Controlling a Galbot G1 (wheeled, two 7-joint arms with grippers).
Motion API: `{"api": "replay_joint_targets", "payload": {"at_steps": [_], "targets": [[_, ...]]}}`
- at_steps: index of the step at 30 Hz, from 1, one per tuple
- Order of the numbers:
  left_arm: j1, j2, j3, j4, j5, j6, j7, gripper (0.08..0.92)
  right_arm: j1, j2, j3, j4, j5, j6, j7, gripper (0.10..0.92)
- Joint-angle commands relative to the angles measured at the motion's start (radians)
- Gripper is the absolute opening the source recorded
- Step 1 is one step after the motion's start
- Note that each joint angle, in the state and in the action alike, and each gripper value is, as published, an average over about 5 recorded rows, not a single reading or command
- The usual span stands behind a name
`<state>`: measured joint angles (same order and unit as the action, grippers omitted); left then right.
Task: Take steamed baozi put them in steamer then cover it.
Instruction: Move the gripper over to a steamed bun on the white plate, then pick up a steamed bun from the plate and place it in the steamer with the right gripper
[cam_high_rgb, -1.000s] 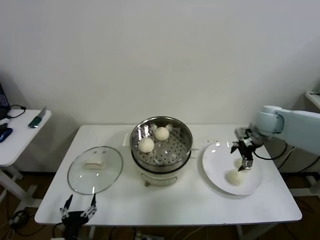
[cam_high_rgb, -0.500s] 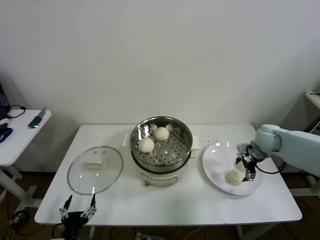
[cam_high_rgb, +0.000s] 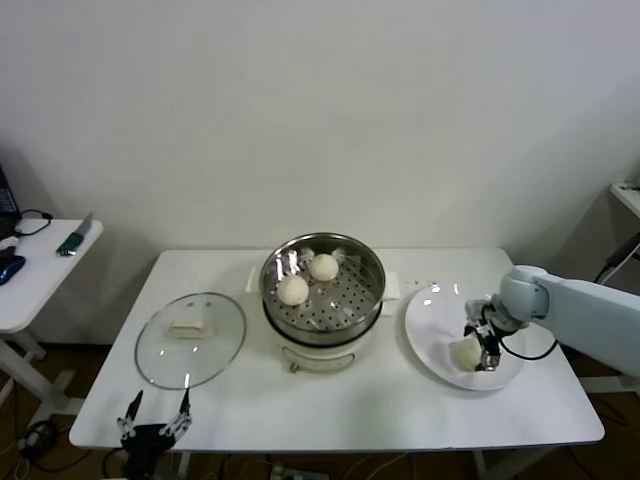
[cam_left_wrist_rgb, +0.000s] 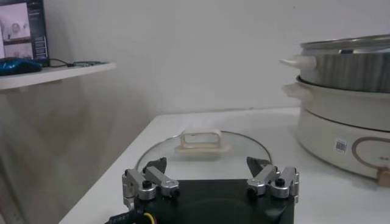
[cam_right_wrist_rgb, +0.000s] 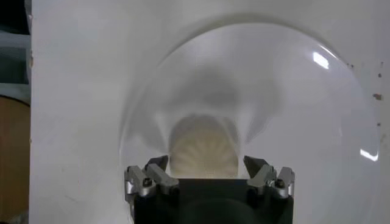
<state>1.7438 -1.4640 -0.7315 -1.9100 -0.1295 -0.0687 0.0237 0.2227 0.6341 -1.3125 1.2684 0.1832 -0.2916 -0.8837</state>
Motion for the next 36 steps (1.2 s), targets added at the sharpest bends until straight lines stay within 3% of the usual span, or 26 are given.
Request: {"api": "replay_joint_targets", "payload": {"at_steps": [1,8,14,23,36], "targets": [[0.002,0.000,0.001,-0.001,0.002,0.001,0.000,0.823,-0.048,-0.008,0.053,-0.012,-0.015,-0.001,-0.004,0.761],[0.003,0.000,0.005,-0.002,0.005,0.001,-0.001,0.823,0.026,-0.019,0.028,0.004,-0.010,0.020,-0.027,0.619],[0.006,0.002,0.006,-0.005,0.010,0.000,-0.001,0.823,0.309,-0.006,-0.147,0.052,0.037,0.103,-0.078,0.611],[0.008,0.005,0.011,-0.006,0.024,0.003,0.000,0.823,0.835,0.200,-0.433,0.097,0.149,0.463,-0.129,0.611],[0.014,-0.001,0.009,-0.015,0.034,0.006,0.000,0.823,0.845,0.469,-0.281,0.322,-0.001,0.625,-0.102,0.611]]}}
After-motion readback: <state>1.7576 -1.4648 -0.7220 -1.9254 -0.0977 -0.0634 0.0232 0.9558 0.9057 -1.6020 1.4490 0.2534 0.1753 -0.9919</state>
